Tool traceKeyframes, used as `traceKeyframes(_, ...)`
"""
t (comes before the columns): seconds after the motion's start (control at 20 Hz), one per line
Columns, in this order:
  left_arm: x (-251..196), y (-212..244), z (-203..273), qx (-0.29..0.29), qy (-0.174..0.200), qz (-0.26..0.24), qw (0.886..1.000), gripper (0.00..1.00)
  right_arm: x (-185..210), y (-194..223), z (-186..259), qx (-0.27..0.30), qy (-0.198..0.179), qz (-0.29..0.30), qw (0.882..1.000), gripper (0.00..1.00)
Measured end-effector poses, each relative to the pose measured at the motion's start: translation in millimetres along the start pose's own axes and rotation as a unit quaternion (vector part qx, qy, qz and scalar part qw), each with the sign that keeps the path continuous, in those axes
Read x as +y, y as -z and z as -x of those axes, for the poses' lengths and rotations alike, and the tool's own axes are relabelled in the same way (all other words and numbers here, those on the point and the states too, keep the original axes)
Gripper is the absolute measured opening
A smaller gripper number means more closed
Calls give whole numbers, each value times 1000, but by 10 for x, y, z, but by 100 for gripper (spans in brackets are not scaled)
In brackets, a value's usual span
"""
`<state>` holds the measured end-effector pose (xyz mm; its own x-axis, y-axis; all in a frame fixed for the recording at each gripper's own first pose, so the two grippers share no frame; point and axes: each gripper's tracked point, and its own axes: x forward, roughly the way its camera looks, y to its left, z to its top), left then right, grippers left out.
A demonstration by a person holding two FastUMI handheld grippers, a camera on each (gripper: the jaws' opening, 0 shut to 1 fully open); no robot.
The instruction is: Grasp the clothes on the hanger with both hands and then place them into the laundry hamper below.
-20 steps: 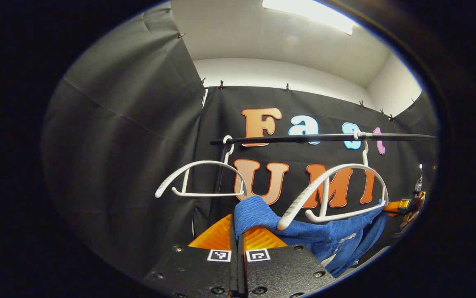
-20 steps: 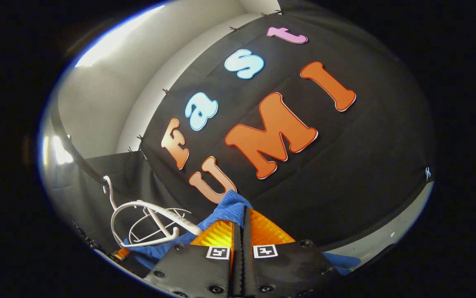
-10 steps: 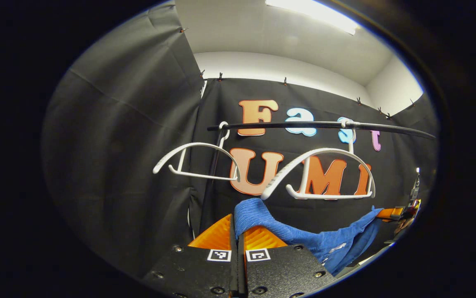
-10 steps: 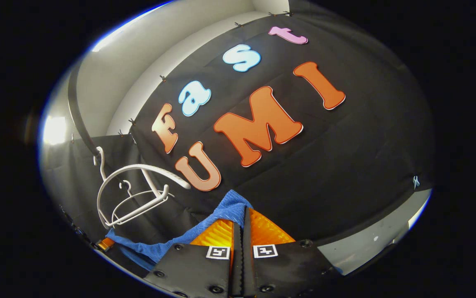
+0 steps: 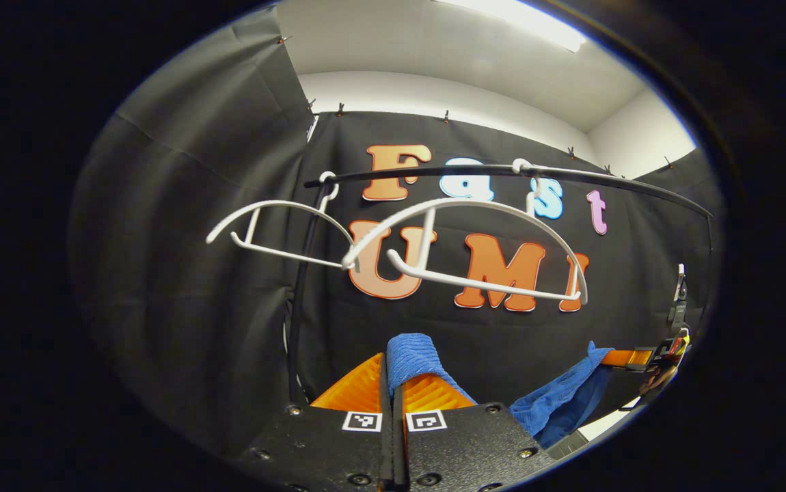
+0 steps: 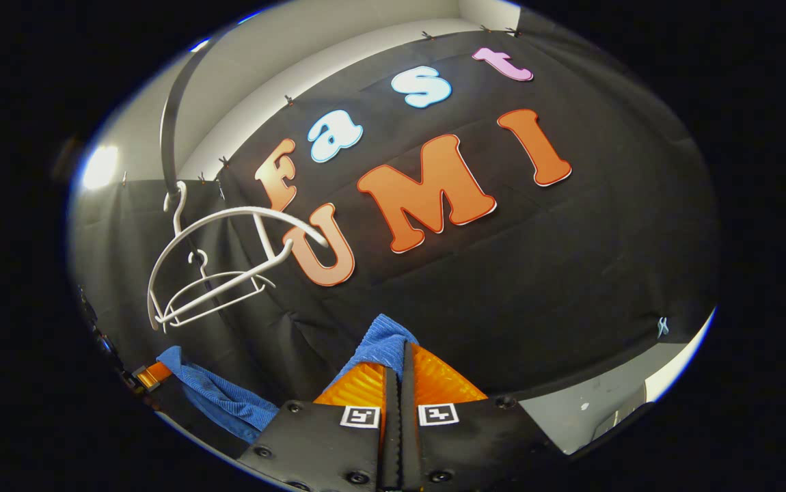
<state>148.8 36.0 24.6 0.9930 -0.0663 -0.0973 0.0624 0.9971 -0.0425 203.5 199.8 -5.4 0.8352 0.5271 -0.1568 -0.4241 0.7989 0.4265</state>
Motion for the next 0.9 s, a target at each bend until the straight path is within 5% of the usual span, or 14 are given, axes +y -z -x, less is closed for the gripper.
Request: traceKeyframes(0.9,-1281,946,-59,61,90,-14,994,0,301,793,261,28,3,96,995,7)
